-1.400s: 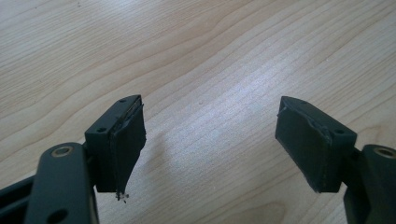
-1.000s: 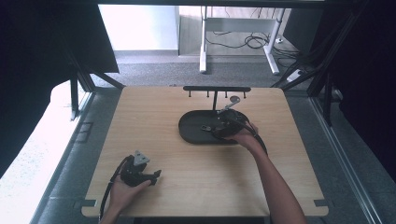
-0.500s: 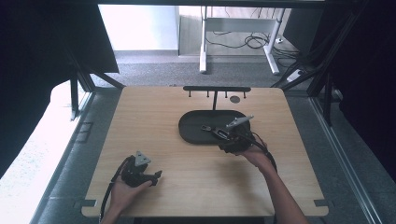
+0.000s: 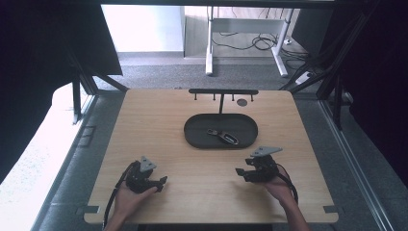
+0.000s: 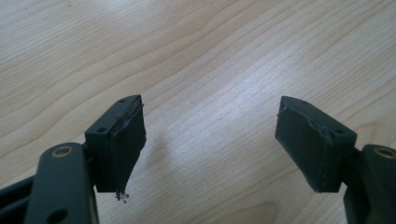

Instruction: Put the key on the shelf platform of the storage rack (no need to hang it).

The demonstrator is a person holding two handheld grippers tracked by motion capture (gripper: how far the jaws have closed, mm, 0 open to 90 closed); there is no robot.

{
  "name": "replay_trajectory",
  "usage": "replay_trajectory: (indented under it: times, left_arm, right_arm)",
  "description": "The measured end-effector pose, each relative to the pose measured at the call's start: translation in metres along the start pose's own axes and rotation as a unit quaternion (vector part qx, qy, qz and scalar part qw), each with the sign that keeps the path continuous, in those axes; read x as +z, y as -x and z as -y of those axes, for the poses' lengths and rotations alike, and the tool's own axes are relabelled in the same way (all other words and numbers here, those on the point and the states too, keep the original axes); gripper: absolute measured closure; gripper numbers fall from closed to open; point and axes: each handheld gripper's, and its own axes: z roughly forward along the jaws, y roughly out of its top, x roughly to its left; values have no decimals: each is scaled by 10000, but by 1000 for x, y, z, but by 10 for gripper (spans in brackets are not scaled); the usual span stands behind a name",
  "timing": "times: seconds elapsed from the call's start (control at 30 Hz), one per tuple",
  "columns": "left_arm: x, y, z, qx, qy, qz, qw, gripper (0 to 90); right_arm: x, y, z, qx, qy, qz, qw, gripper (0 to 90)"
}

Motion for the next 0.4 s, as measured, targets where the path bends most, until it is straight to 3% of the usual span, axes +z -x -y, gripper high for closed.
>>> replay_trajectory:
  times: [0.1, 0.4]
  left_arm:
    - [0, 1, 0, 21, -8, -10, 10000, 245]
    - [-1, 1, 0, 26, 15, -14, 10000, 245]
  right_arm:
    - [-2, 1, 7, -47, -88, 70, 9999, 408]
    - [-3, 0, 5, -51, 47, 111, 9999, 398]
